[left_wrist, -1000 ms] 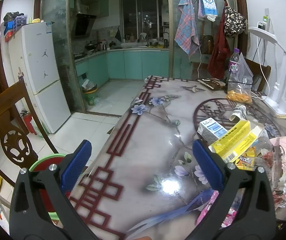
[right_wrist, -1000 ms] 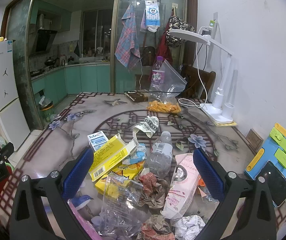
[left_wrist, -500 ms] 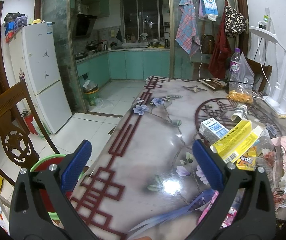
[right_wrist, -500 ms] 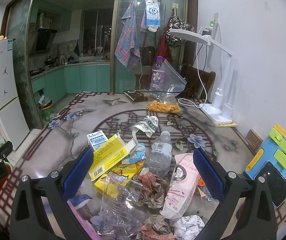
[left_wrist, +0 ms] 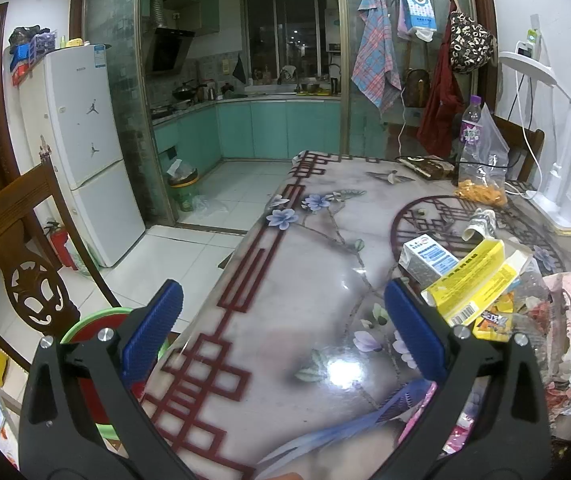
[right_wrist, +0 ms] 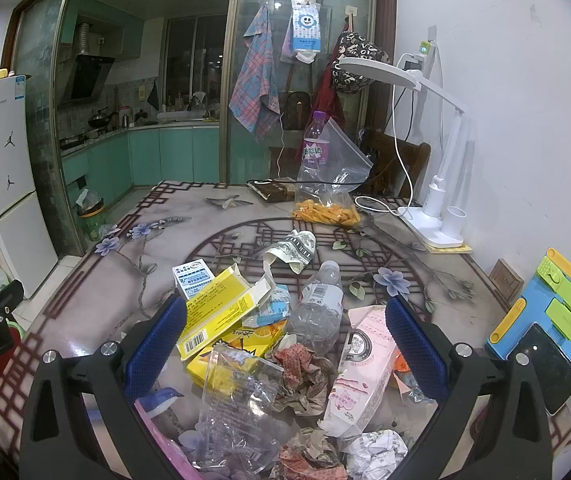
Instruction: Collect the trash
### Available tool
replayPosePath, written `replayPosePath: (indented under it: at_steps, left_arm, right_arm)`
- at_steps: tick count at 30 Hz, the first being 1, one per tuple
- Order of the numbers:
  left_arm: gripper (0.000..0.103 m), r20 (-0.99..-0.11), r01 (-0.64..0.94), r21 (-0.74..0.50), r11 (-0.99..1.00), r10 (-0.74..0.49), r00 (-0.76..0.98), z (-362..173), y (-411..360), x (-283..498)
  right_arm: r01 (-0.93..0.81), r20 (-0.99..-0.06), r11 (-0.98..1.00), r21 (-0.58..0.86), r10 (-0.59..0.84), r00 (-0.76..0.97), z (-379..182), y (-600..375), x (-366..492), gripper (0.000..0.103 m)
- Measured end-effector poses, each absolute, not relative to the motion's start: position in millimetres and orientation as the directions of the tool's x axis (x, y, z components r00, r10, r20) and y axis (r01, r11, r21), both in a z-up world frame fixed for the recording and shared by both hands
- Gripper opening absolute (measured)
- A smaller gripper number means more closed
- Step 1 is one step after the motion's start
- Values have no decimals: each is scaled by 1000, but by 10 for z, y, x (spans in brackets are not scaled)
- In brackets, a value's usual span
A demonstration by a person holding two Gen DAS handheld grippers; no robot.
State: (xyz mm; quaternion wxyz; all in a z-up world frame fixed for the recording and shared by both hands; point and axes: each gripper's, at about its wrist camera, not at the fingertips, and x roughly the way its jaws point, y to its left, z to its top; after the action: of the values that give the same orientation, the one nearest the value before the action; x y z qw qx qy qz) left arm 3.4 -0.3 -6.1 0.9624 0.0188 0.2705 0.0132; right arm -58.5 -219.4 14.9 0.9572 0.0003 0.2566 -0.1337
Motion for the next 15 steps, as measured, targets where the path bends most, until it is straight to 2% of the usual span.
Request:
replayPosePath:
  at_steps: [15]
  left_arm:
    - [99, -523, -21, 46, 999, 42, 852, -72, 14, 40]
  right_arm:
    - [258, -489, 964, -68, -258, 833, 147, -2186, -593, 96]
